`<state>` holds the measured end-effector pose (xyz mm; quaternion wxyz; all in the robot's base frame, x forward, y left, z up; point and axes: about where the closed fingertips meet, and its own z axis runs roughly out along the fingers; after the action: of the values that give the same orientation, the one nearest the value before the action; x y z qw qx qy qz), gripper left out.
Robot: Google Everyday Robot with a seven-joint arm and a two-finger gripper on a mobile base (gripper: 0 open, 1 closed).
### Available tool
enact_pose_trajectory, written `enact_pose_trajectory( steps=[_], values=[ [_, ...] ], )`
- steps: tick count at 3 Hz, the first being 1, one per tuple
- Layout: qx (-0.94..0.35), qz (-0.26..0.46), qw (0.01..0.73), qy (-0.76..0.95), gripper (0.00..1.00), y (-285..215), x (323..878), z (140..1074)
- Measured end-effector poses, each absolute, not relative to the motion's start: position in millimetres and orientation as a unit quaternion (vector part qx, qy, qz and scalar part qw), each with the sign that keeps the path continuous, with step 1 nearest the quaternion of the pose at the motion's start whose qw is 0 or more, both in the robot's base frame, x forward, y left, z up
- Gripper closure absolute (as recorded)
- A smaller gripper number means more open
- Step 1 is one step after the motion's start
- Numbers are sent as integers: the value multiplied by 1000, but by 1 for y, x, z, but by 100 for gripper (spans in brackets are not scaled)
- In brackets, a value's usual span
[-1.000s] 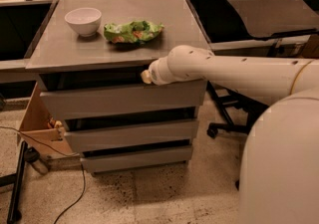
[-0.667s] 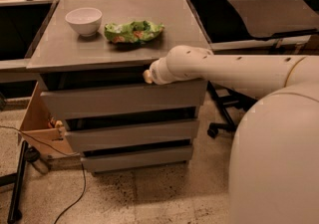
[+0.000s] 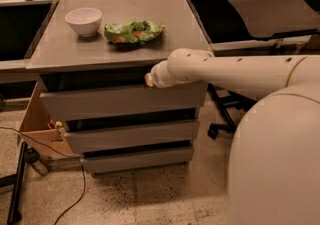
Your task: Open top drawer
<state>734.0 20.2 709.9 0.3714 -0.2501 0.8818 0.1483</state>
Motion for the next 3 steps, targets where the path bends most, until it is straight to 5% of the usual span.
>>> enact_pose_trajectory(
  steps=[3],
  values=[
    [-254,140,362,886,100,14,723,716]
  ],
)
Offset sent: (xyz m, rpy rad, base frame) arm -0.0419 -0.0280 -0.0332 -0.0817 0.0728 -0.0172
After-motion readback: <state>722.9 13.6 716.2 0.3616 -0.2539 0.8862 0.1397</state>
